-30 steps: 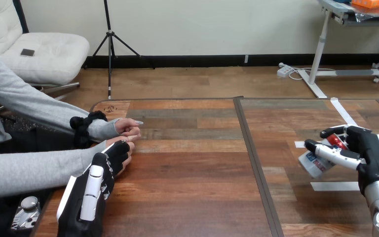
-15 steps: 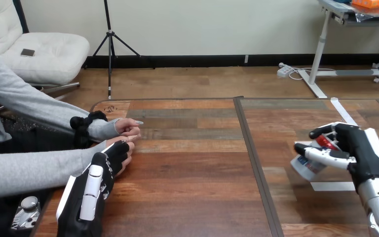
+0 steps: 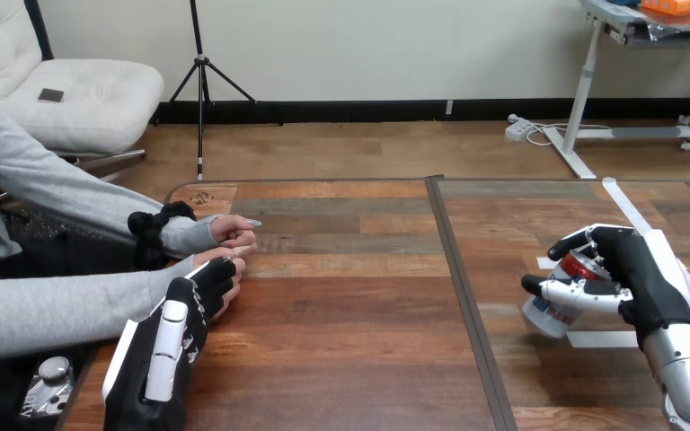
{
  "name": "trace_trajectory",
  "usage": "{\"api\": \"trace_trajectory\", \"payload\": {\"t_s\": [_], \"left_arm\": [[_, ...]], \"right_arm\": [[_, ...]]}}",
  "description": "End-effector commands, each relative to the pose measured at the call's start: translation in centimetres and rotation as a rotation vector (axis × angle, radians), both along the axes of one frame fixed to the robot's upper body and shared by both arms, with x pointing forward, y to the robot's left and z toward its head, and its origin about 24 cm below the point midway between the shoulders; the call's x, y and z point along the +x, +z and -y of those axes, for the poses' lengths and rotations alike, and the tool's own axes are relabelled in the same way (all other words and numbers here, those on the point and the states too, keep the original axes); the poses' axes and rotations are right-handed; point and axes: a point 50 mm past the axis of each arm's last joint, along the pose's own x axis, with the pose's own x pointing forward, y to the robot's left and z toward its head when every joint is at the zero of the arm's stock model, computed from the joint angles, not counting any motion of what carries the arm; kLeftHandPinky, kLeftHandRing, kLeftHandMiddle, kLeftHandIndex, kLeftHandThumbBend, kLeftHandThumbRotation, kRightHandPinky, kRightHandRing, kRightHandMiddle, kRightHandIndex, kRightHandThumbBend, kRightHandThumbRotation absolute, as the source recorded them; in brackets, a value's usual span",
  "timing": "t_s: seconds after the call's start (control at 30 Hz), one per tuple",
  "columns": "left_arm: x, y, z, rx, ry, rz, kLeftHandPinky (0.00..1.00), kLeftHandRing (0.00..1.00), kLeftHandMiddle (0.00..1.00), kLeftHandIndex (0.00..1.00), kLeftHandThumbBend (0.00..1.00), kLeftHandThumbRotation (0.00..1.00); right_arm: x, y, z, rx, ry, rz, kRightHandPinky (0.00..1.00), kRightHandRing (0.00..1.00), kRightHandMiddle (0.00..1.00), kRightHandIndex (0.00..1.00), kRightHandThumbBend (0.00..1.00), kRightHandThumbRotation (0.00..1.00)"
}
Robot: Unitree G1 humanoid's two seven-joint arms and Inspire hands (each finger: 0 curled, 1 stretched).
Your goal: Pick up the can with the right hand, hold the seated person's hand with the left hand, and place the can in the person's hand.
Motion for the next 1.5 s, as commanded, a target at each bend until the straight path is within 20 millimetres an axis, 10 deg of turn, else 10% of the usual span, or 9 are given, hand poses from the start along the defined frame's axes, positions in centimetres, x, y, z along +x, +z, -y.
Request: {"api": "trace_trajectory", "payload": {"t_s": [0.0,1.47], "left_arm": [[1.2,1.7,0.3,0.026,-0.032,0.085,0.93,0.90,0.87,0.80,0.58,1.00],[0.9,1.8,0.1,0.041,-0.034,0.091,0.91,0.90,0.88,0.80,0.62,1.00]], "right_arm": [[1.6,3.4,0.4,-0.086,0.042,0.139,0.34,0.37,0.42,0.47,0.73,0.00],[2.6,6.6,0.0,-0.347,0.238,0.206,0.35,0.38,0.44,0.45,0.77,0.00]]}}
